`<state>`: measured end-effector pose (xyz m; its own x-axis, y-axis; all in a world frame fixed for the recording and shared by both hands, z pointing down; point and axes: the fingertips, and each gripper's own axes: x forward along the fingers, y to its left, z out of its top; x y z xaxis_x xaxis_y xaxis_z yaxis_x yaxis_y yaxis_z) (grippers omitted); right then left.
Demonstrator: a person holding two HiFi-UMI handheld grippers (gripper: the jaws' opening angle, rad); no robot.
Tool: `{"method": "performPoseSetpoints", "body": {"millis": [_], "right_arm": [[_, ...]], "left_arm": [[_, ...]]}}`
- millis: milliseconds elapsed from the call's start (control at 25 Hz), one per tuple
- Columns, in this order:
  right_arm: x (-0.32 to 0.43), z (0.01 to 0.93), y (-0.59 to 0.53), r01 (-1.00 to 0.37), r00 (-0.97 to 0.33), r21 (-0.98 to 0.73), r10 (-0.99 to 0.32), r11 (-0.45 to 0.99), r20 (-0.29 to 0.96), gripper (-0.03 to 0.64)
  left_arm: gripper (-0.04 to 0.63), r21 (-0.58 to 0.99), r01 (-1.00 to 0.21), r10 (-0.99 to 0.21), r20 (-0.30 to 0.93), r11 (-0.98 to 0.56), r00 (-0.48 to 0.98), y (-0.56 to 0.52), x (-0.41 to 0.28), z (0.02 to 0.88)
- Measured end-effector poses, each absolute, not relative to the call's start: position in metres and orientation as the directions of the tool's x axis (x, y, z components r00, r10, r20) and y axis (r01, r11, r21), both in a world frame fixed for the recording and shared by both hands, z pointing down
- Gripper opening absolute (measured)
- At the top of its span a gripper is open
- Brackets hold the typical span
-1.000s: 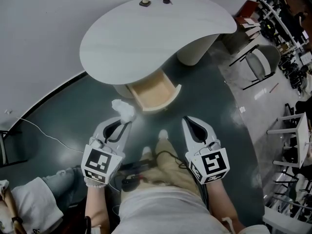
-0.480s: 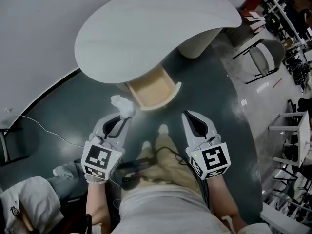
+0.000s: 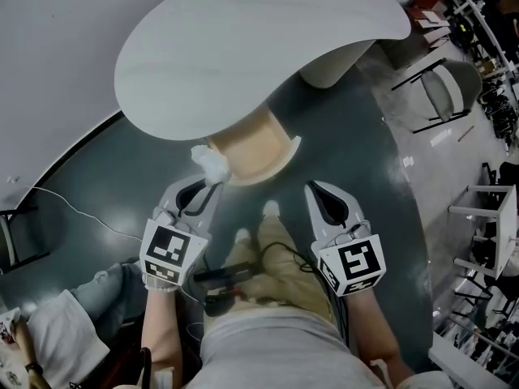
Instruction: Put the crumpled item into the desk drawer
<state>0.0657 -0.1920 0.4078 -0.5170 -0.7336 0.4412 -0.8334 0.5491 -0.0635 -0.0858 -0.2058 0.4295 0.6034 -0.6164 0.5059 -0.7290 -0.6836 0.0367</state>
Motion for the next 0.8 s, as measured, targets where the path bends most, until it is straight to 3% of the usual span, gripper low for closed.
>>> {"method": "performPoseSetpoints", "body": {"millis": [800], "right_arm": [[0.098, 0.456, -0.249, -0.814, -0.541, -0.092, -0.691, 0.574, 0.479, 0.005]], "left_arm": [[0.054, 0.101, -0.709, -0.49, 0.654, -0.698, 0.576, -0.259, -0.05, 0.554]]}}
